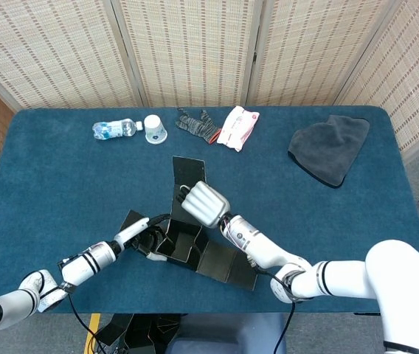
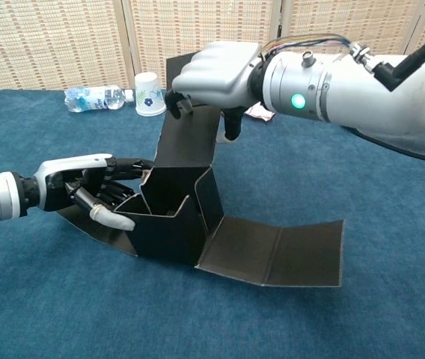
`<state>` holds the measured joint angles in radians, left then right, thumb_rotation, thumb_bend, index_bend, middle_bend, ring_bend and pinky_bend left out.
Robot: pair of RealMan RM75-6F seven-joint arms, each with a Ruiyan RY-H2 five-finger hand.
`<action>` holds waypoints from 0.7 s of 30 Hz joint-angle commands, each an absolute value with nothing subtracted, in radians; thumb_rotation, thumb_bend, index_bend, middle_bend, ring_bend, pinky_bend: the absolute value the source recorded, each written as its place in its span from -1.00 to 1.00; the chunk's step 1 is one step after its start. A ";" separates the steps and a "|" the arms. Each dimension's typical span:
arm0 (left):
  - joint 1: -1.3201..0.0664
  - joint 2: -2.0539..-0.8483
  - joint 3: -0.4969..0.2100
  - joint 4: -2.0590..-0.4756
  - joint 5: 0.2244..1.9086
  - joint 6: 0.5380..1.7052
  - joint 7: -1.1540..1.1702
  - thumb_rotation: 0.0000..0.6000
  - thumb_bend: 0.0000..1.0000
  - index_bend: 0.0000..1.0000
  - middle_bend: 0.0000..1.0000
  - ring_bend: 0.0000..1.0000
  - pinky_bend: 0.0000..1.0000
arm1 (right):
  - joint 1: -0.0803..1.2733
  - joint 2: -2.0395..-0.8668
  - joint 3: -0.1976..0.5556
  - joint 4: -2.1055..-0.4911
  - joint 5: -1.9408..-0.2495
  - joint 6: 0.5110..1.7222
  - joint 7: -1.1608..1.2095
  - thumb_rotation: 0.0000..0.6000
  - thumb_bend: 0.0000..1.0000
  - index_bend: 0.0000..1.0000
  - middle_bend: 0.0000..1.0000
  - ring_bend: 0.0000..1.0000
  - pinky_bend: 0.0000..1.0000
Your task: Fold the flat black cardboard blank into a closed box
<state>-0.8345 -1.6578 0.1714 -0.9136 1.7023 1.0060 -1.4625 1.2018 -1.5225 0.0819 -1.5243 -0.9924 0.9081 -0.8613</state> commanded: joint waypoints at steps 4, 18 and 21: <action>-0.828 -1.661 0.175 -0.911 1.705 1.017 -1.425 1.00 -0.86 -0.68 -0.68 -0.01 0.31 | 1.176 -1.500 0.076 -1.549 -1.012 0.924 -0.848 1.00 -0.51 -0.44 -0.40 0.60 0.89; -0.819 -1.631 0.143 -0.956 1.672 1.030 -1.334 1.00 -0.86 -0.71 -0.68 -0.01 0.31 | 1.119 -1.486 0.077 -1.558 -1.051 0.949 -0.793 1.00 -0.51 -0.44 -0.42 0.59 0.89; -0.817 -1.630 0.142 -0.959 1.666 1.020 -1.325 1.00 -0.86 -0.70 -0.68 -0.01 0.31 | 1.107 -1.480 0.080 -1.567 -1.054 0.955 -0.782 1.00 -0.51 -0.44 -0.42 0.59 0.89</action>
<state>-0.8175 -1.6304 0.1427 -0.9580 1.6680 1.0228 -1.3268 1.1096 -1.4815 0.0792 -1.5650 -1.0523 0.9535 -0.7836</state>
